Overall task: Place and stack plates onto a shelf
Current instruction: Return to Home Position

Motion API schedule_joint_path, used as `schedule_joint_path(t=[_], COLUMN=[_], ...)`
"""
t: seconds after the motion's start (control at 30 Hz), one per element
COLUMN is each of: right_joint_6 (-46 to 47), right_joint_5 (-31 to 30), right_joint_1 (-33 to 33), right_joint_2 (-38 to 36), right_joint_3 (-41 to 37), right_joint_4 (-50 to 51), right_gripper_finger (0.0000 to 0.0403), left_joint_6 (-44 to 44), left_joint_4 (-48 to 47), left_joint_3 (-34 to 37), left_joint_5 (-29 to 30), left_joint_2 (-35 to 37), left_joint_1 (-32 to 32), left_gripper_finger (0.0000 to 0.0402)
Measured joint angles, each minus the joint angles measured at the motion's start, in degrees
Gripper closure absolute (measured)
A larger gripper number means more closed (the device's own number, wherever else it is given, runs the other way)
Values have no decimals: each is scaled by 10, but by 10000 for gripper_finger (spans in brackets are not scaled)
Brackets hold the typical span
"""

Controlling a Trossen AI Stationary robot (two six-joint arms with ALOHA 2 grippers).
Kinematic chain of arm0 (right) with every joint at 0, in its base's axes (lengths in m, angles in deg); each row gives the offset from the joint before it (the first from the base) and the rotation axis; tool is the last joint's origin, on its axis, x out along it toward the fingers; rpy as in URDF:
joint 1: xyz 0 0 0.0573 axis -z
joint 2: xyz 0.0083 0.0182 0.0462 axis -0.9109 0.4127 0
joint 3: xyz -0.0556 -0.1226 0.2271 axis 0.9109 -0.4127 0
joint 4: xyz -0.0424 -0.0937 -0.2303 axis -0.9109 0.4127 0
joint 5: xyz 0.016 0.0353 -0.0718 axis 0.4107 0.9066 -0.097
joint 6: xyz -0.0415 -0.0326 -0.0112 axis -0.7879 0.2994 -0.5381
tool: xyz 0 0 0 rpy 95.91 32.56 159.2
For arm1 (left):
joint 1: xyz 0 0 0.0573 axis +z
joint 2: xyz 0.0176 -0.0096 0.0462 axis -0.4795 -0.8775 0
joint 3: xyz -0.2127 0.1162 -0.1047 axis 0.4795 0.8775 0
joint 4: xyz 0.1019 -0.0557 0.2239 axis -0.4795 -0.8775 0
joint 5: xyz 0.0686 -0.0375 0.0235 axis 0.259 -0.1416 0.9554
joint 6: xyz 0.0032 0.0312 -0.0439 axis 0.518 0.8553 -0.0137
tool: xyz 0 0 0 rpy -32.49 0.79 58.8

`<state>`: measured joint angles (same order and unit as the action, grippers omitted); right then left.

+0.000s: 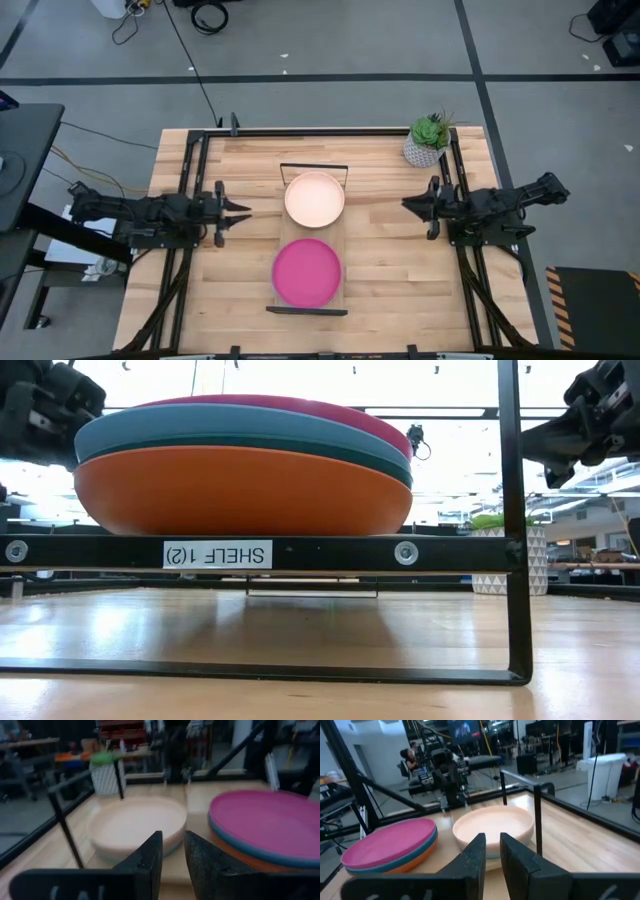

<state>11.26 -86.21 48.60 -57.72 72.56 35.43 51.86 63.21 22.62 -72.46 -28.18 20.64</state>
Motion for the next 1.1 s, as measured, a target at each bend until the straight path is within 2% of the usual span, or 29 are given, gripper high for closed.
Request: schedule_joint_path(t=[0.23,0.37,0.5,0.7,1.1], right_joint_6=[-7,-4,3,-11,-17], right_joint_5=[-16,-46,-47,-45,-27], right_joint_1=[0,0,0,0,0], right_joint_2=[-16,-15,-15,-12,-11], right_joint_3=[-3,-9,-9,-38,-35], right_joint_4=[15,15,13,-84,-109], right_gripper_finger=[341,341,341,341,341], left_joint_6=[15,14,-12,-50,-71], left_joint_4=[-3,-6,-6,-9,-2], left_joint_3=[1,1,2,2,2], left_joint_5=[-39,-66,-99,-102,-101], left_joint_2=[48,46,46,44,45], left_joint_1=[-2,-2,-2,-2,-2], left_gripper_finger=[345,357,361,361,361])
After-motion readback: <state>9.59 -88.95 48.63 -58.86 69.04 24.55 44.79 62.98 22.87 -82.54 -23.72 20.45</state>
